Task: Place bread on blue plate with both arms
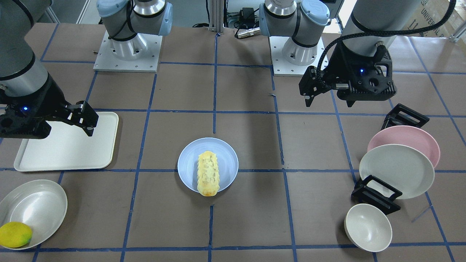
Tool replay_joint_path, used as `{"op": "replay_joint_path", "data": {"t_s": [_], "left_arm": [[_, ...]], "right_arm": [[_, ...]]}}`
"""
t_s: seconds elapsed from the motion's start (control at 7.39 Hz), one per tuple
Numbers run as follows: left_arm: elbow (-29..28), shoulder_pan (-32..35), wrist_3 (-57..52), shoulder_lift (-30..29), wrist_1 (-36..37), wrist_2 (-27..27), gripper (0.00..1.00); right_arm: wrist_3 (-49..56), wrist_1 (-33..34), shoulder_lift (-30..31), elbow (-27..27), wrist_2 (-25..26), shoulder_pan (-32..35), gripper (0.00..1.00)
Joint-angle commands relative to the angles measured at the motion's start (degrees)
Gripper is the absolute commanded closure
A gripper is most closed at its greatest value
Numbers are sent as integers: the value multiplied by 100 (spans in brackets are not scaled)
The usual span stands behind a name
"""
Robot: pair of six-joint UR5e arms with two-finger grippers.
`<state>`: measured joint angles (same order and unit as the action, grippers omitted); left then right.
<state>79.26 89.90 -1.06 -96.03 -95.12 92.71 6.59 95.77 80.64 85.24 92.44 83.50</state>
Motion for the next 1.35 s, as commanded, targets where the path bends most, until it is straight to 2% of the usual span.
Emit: {"op": "replay_joint_path", "data": {"t_s": [0.0, 0.41, 1.22], "left_arm": [[-7, -51, -8, 66, -112, 19, 0], [19, -34, 9, -153, -51, -130, 0], [414, 37, 0, 22, 221, -192, 0]], "right_arm": [[0, 11, 5, 2, -24, 0, 0], [35, 11, -30, -42, -24, 0, 0], [9, 20, -31, -34, -69, 9, 1]]}}
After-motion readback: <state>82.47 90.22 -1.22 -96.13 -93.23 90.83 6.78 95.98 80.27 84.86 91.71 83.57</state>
